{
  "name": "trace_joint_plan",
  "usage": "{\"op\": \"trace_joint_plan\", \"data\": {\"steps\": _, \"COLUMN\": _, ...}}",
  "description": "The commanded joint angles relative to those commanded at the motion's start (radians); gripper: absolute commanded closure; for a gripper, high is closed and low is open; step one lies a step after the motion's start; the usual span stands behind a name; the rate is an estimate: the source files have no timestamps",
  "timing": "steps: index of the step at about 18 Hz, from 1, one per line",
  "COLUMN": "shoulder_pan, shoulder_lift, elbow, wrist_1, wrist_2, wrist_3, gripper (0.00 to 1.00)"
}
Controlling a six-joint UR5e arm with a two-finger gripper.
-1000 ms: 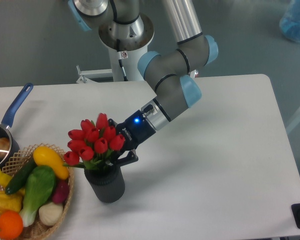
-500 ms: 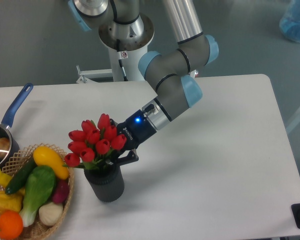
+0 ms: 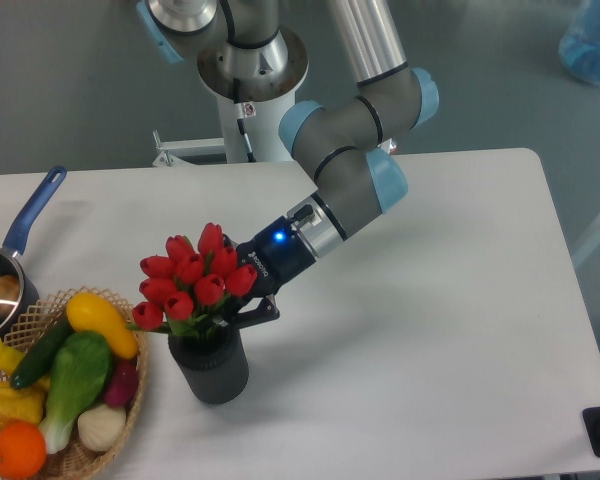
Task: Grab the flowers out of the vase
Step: 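Lift the gripped tulip bouquet up out of the black vase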
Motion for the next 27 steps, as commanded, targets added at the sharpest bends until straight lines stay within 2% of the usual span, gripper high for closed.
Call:
{"op": "trace_joint_plan", "data": {"steps": 7, "shoulder_pan": 0.032, "shoulder_lift": 0.044, "elbow": -0.006, "wrist_1": 0.000, "wrist_2": -0.052, "wrist_3": -0.049, "gripper": 0.57}}
{"op": "trace_joint_plan", "data": {"steps": 16, "shoulder_pan": 0.026, "shoulder_lift": 0.113, "elbow": 0.003, "wrist_1": -0.002, "wrist_2": -0.055, "wrist_3": -0.146, "gripper": 0.57}}
{"op": "trace_joint_plan", "data": {"steps": 27, "shoulder_pan": 0.038, "shoulder_lift": 0.161, "elbow": 0.038, "wrist_1": -0.003, "wrist_2": -0.046, "wrist_3": -0.284, "gripper": 0.57}}
